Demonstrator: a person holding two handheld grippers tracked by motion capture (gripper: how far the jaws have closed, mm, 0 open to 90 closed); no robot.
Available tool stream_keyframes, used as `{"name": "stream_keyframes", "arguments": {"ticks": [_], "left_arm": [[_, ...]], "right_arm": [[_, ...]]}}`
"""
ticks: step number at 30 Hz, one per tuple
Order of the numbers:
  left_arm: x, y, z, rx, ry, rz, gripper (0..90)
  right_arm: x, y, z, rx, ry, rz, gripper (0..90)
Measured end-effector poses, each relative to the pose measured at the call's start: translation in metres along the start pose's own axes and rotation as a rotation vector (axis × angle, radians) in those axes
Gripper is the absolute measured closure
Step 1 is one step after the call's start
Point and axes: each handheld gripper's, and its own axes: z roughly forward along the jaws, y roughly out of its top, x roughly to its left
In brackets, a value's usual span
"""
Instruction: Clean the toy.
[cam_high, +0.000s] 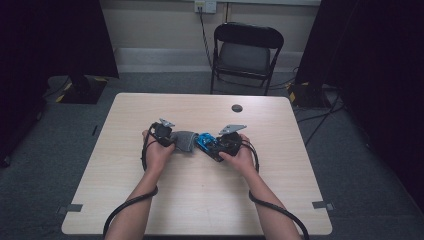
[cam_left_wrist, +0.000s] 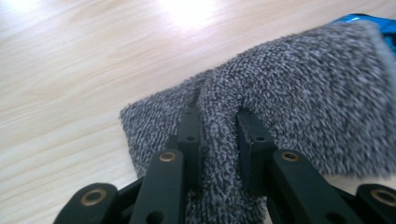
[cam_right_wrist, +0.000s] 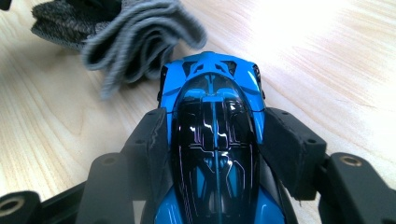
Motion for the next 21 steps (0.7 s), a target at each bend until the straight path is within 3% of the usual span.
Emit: {"name": "stream_keyframes", "arguments": {"ticks": [5, 11, 19, 21], "left_arm": [[0.005, -0.003, -0.01, -0.018, -0.007, -0.019, 73.6], [0.001, -0.007, -0.027, -0.047, -0.063, -0.017, 73.6], [-0.012, -0.015, -0.045, -0.085, -0.117, 0.037, 73.3], [-0.016, -0.016, -0.049, -0.087, -0.122, 0.069, 73.0]], "right_arm": [[0.0, 0.0, 0.0, 0.0, 0.001, -0.003, 41.3], [0.0, -0.002, 0.0, -0.013, 0.003, -0.007, 41.2], [-0.001, -0.002, 0.001, -0.021, 0.009, -0.019, 40.0], [-0.001, -0.003, 0.001, -0.024, 0.008, -0.027, 39.0]]}}
